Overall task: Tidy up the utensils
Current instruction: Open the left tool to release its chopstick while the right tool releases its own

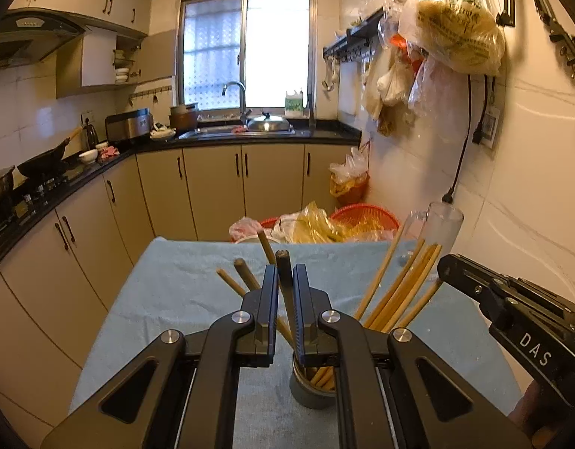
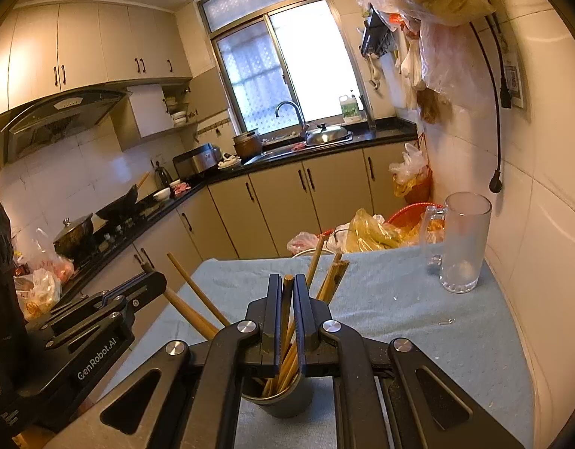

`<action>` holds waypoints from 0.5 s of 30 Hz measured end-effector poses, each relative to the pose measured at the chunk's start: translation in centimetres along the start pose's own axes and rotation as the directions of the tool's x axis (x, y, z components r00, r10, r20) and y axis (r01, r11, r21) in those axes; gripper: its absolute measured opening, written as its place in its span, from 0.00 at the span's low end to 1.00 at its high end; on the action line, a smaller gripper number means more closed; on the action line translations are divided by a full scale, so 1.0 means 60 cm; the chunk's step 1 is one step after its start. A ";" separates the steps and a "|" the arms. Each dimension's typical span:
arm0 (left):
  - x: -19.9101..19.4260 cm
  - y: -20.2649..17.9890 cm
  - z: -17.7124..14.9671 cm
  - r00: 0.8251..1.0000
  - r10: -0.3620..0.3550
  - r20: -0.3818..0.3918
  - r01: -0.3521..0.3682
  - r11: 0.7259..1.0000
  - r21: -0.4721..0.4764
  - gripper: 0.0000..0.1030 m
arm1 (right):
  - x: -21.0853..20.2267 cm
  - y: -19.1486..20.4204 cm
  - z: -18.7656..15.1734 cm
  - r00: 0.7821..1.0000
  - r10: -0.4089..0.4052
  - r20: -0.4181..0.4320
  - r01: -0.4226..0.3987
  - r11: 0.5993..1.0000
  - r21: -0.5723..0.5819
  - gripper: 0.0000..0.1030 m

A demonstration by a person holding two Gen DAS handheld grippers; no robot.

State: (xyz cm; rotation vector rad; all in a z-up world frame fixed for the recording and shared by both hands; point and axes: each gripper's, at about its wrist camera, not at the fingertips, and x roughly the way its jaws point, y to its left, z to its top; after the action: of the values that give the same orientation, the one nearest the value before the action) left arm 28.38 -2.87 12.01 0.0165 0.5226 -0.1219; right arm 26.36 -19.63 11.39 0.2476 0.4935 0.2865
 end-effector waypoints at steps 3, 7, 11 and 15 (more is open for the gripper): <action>-0.004 -0.002 -0.003 1.000 0.011 0.009 -0.011 1.000 0.013 0.07 | 0.001 0.001 -0.004 1.000 -0.004 -0.007 0.004 1.000 0.000 0.07; -0.010 -0.001 0.001 1.000 0.001 0.014 -0.001 1.000 0.003 0.07 | -0.003 0.002 -0.002 1.000 -0.002 0.004 0.002 1.000 0.012 0.07; -0.005 -0.004 -0.005 1.000 0.020 0.013 -0.020 1.000 0.024 0.08 | 0.003 0.007 -0.005 1.000 -0.004 -0.012 0.005 1.000 0.005 0.07; -0.008 -0.004 -0.003 1.000 0.007 0.007 -0.007 1.000 0.015 0.07 | 0.004 0.008 -0.007 1.000 -0.008 -0.007 0.008 1.000 0.009 0.07</action>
State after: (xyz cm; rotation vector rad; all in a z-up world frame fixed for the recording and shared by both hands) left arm 27.84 -3.02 12.13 0.0330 0.5149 -0.1191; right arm 26.27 -19.03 11.09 0.2535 0.5022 0.2773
